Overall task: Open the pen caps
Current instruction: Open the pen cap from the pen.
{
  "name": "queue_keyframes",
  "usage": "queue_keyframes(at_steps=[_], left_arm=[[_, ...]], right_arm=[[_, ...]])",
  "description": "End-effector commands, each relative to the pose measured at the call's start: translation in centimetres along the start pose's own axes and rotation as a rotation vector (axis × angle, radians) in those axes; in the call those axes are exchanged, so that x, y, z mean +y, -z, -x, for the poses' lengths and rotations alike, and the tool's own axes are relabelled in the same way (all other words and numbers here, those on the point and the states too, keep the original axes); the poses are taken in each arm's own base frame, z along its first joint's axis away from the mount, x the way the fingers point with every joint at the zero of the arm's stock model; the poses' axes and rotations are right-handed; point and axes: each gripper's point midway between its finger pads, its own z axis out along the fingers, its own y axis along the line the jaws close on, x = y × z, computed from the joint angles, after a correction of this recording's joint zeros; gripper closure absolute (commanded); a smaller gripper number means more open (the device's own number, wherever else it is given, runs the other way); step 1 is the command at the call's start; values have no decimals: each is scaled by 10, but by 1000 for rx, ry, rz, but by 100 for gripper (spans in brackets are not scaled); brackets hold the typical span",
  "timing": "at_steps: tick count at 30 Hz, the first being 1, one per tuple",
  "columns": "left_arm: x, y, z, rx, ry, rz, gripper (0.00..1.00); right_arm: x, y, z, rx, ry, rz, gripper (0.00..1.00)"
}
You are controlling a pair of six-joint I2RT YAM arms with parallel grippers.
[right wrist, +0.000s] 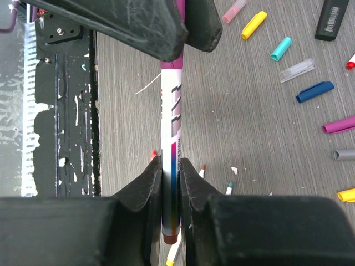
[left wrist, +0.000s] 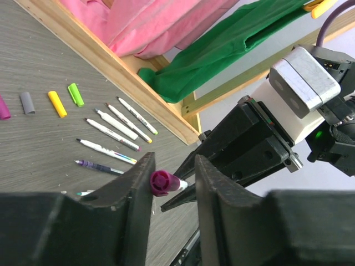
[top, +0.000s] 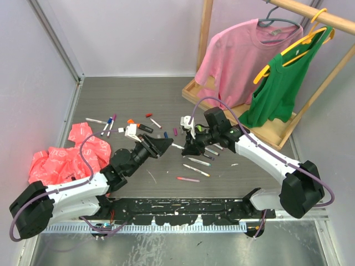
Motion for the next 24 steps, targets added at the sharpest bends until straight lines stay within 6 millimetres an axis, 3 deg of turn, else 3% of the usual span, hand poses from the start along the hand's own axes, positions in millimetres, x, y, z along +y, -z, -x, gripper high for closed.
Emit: queue_keyframes(at_steps=[1, 4, 7, 16, 24], left_arm=[[-29, -6, 25, -91, 1, -83, 68], [-27, -6, 25, -95, -11, -77, 86], [-24, -4, 26, -101, -21, -69, 100], [-20, -5, 16, -47, -75, -58, 100], [-30, -13, 3, 29, -115, -96, 100]], right_arm=[[-2, 3, 25, -60, 48, 3, 99], [-2, 3, 25, -60, 48, 4, 97], [-2, 3, 24, -59, 45, 4, 89], [5, 1, 29, -82, 8, 47, 61], [3, -3, 29, -82, -41, 52, 57]])
